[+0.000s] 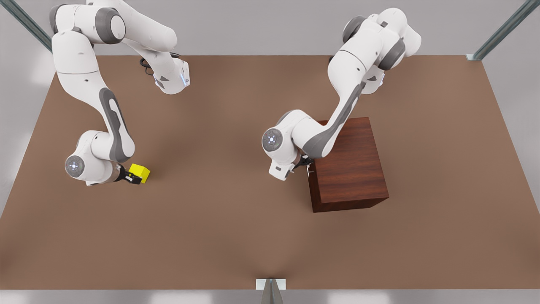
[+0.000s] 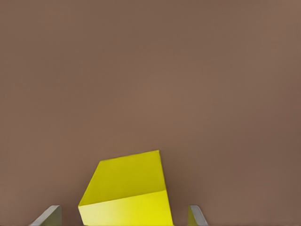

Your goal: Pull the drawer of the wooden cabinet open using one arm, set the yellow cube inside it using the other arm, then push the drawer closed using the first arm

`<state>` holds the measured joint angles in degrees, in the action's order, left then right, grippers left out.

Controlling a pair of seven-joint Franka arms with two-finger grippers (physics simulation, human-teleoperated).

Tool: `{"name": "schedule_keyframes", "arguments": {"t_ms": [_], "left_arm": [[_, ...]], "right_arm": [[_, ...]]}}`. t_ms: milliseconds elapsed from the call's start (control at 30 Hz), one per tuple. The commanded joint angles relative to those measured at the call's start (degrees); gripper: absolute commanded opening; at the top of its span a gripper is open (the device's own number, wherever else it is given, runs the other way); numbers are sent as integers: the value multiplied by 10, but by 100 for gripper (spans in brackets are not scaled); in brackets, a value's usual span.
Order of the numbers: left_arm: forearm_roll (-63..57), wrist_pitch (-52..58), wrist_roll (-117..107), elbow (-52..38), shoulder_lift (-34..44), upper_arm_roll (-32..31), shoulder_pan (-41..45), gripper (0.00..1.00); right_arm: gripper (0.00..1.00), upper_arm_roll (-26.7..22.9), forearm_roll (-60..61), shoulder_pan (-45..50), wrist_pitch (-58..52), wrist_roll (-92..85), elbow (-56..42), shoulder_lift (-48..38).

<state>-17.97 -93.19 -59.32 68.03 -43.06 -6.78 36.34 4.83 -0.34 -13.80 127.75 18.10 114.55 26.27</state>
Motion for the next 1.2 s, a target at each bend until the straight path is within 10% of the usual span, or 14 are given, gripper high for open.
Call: {"name": "schedule_keyframes", "arguments": {"t_ms": [0,433,567,633,1167], "left_arm": [[-17,6,-18,0,-2,-1,0,77],[-15,8,-8,0,-21,-2,3,76],[-15,7,-8,-1,-23,-3,3,73],[-15,5,-10,-2,-23,-8,4,73],[5,-16,-11,-22,-24,-9,29,73]], "right_arm": [[100,0,-6,0,18,49,4,1],[100,1,-43,2,36,46,20,27],[57,1,-43,1,36,19,21,27],[53,1,-43,2,33,12,21,23],[55,188,-39,5,-275,-26,-255,-97]]}}
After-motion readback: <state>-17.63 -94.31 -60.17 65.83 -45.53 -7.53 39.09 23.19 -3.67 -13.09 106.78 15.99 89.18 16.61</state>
